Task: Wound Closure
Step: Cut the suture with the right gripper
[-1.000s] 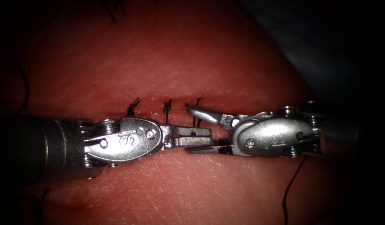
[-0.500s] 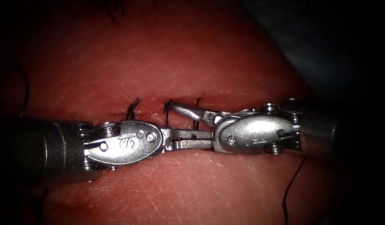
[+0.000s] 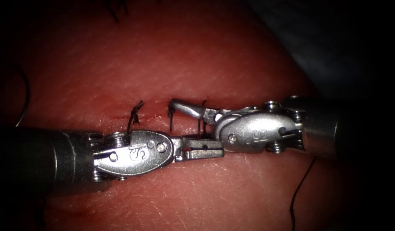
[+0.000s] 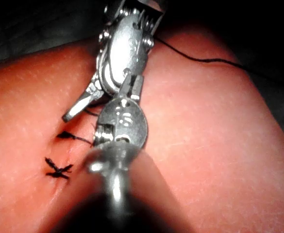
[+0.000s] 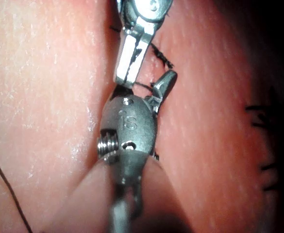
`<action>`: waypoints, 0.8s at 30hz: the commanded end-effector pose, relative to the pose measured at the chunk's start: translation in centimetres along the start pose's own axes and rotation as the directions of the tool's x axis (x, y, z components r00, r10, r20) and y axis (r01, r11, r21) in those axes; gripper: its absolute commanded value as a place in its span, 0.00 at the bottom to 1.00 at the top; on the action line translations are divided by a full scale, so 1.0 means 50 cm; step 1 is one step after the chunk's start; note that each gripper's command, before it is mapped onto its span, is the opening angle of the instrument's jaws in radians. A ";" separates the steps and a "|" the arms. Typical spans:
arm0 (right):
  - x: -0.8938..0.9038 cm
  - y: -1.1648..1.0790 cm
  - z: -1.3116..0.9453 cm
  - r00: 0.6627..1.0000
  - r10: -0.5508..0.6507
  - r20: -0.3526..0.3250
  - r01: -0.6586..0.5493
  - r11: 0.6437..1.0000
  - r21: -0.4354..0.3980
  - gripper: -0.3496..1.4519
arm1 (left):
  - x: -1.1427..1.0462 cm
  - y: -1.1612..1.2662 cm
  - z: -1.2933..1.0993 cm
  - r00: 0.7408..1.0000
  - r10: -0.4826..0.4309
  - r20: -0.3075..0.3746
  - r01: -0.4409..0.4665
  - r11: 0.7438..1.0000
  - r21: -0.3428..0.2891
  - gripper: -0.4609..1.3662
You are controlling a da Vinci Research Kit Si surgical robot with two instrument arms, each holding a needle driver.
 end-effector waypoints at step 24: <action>-0.0022 0.0016 0.0006 1.000 -0.005 0.007 0.005 1.000 0.002 0.71 | -0.0013 0.0011 -0.0001 1.000 0.008 -0.002 -0.008 1.000 -0.001 0.06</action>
